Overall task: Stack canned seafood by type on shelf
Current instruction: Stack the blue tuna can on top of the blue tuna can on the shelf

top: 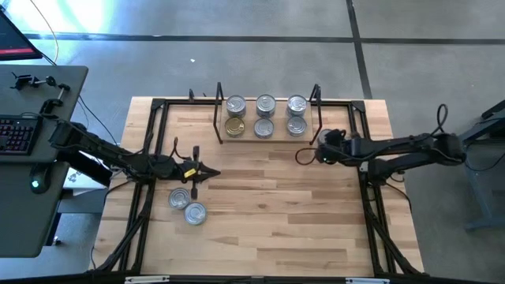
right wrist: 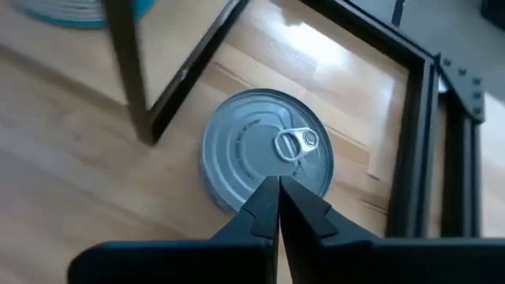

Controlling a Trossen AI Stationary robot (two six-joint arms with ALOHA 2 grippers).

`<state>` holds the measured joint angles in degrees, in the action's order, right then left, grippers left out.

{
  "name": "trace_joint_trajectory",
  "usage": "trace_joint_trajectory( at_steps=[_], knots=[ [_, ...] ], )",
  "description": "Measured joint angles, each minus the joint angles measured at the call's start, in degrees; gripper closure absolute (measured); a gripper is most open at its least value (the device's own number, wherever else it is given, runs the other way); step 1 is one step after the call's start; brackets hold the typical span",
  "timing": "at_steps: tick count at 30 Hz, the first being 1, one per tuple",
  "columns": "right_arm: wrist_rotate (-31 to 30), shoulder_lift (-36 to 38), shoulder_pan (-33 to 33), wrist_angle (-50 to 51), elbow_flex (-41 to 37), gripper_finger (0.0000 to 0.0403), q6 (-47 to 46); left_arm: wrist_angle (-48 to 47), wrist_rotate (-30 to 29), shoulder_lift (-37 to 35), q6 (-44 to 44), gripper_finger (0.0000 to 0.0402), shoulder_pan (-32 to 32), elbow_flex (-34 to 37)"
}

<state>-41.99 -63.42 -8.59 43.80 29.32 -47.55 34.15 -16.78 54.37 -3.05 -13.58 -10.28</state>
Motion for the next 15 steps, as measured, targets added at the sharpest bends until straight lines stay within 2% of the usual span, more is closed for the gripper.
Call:
trace_joint_trajectory(
  at_steps=[9, 12, 15],
  knots=[
    [1.32, 0.07, -5.01, -17.31, -8.21, 0.0402, 5.01, 0.12, -0.02, 1.09, 1.53, 0.0402, -1.76, 0.00],
    [2.19, 0.05, -5.63, -18.14, -8.63, 0.0403, 5.57, 0.57, -0.04, 1.23, 1.93, 0.0401, -2.30, 0.02],
    [6.57, 0.07, -6.06, -18.46, -8.63, 0.0403, 5.99, 1.06, -0.07, 1.27, 2.20, 0.0402, -2.61, 0.02]
  ],
)
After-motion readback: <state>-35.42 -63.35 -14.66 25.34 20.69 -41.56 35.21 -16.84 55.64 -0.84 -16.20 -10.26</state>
